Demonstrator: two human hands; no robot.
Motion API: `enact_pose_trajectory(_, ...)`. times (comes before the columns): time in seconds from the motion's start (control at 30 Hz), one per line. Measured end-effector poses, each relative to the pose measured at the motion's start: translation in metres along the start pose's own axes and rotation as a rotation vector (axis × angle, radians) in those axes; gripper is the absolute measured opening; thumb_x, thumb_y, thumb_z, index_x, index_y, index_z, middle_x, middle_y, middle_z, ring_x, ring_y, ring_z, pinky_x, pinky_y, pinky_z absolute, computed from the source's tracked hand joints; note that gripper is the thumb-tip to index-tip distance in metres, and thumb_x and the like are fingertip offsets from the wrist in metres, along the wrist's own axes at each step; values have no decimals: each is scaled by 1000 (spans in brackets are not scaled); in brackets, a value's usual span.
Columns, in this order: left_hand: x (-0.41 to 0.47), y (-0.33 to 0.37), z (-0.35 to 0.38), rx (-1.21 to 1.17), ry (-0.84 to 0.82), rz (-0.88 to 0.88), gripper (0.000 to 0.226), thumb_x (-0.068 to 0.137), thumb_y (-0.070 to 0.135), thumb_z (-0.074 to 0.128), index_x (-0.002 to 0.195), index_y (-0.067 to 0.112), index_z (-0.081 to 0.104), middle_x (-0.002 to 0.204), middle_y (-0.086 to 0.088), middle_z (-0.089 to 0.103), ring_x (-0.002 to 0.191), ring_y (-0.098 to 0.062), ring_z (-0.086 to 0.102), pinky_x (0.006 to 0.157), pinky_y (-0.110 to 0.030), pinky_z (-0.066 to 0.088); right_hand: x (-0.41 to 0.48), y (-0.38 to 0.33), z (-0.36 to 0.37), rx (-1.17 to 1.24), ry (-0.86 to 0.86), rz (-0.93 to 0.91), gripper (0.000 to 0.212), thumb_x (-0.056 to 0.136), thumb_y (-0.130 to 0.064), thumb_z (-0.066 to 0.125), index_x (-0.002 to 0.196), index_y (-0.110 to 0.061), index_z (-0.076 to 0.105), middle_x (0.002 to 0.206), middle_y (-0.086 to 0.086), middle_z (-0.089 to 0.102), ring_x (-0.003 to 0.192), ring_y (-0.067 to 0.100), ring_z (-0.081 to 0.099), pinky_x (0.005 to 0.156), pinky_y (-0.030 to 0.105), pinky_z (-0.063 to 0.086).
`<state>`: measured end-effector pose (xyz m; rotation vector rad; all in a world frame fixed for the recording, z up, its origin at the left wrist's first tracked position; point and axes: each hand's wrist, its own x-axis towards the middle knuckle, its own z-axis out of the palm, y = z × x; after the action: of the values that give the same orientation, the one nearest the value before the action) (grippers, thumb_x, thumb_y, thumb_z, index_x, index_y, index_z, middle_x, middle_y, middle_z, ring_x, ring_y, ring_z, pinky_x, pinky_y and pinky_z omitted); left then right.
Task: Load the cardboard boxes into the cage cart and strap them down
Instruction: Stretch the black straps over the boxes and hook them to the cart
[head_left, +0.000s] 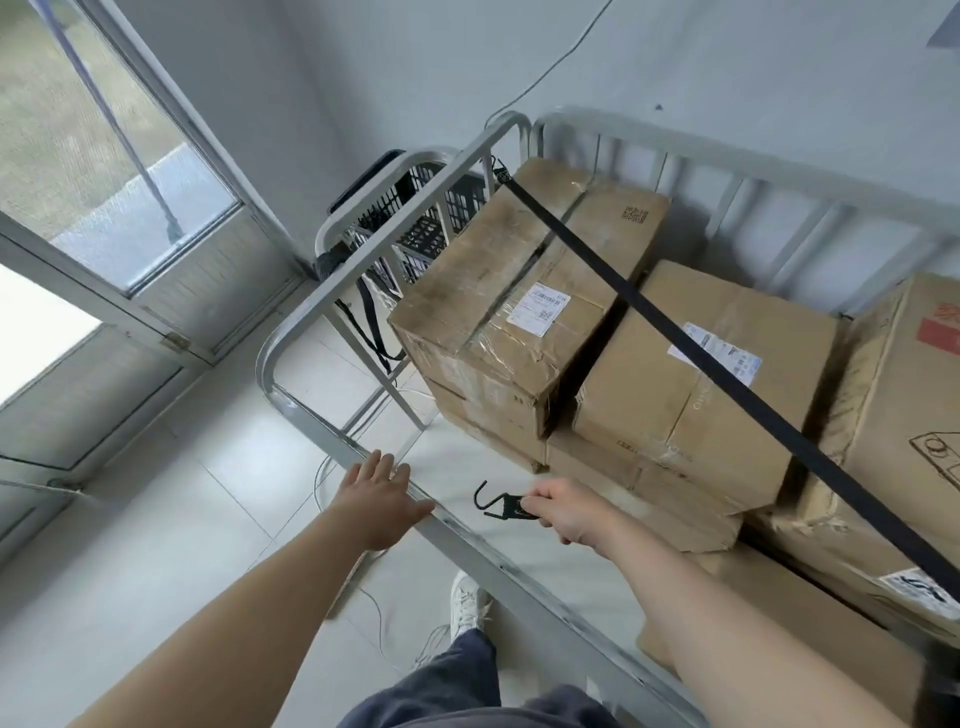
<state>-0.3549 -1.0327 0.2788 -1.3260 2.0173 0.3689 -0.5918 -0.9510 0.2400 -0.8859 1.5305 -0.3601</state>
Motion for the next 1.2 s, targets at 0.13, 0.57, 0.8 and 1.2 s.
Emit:
enact_pose_trajectory(0.13, 15, -8, 8, -20, -13, 45, 78, 93, 66, 14, 153, 19, 0, 160, -9, -6, 146, -25, -16, 116, -47, -13, 27, 5, 14, -37, -117, 74, 18, 93, -15, 49, 81, -16, 62, 63, 2, 39, 51, 14, 29, 45, 24, 24)
enact_pose_trajectory(0.57, 19, -10, 17, -50, 29, 49, 68, 96, 57, 9, 151, 23, -11, 160, -6, -7, 144, -21, -22, 114, -47, -20, 88, -12, 71, -143, -368, 87, 18, 92, -17, 47, 79, -16, 59, 67, 3, 45, 58, 18, 41, 47, 24, 35)
enact_pose_trajectory(0.8, 17, -9, 12, -51, -16, 37, 68, 96, 57, 7, 151, 22, -13, 159, -5, -10, 143, -21, -25, 115, -48, -17, 109, -14, 83, 45, -194, 46, 20, 95, -16, 45, 84, -14, 61, 64, 2, 43, 53, 15, 37, 45, 24, 30)
enact_pose_trajectory(1.2, 19, -9, 12, -63, -33, 19, 67, 97, 56, 10, 151, 24, -11, 160, -6, -10, 144, -20, -23, 113, -46, -21, 65, 3, 44, 4, -301, 197, 24, 91, -17, 59, 68, -9, 57, 56, 4, 57, 44, 13, 47, 52, 25, 44)
